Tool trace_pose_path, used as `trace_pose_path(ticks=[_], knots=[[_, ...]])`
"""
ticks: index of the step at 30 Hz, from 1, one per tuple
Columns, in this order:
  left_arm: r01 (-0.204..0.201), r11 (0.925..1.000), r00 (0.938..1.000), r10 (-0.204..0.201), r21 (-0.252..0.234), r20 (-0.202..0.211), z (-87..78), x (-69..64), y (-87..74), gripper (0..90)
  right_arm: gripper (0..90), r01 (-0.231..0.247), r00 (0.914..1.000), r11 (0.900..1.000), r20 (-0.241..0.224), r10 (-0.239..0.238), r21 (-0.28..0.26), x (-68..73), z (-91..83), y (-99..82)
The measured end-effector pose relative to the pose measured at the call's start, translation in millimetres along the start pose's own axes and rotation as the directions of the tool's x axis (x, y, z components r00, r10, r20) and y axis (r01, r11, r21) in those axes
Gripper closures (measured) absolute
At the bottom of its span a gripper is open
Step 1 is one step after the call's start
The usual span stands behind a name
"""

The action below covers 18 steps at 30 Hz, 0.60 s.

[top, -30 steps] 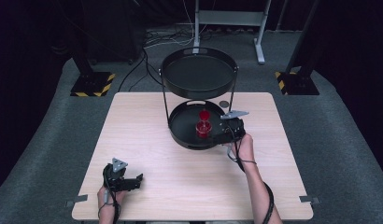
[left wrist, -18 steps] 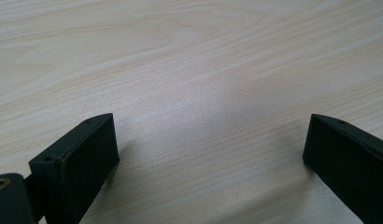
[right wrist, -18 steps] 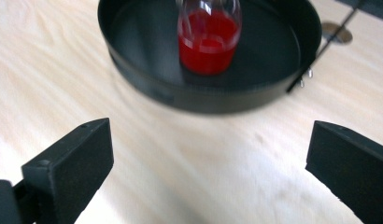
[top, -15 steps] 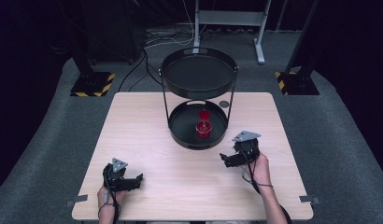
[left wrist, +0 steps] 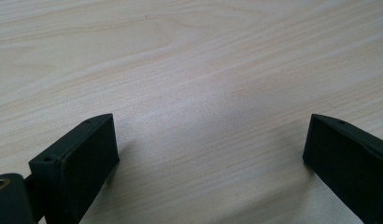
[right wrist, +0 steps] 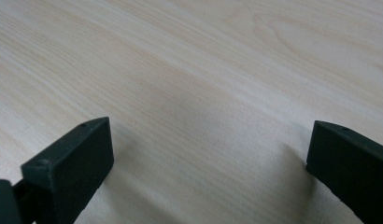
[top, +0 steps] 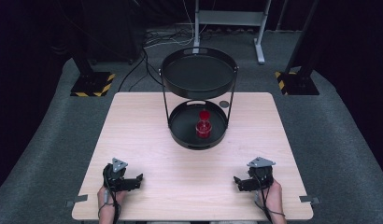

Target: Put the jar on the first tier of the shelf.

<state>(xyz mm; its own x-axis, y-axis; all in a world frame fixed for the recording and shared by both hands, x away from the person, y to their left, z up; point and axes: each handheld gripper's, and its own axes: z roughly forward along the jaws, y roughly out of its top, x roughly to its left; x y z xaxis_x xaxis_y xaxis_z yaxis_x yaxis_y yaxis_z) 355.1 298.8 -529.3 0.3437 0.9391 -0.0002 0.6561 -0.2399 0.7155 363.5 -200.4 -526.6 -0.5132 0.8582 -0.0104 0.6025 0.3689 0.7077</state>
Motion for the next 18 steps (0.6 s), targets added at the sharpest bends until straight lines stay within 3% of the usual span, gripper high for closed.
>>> trace_pose_path(ticks=[2,18], knots=[[0.0,1.0,1.0,0.0,0.001,0.0,0.1,0.1,0.0,2.6,0.1,-0.005,0.9998,0.9999,0.017,0.006,-0.014,-2.0,-2.8,-3.3],[0.0,1.0,1.0,0.0,0.001,-0.001,0.0,0.0,0.0,2.4,0.0,-0.016,0.9998,0.9998,0.008,0.016,-0.006,-2.3,-3.4,-4.6]])
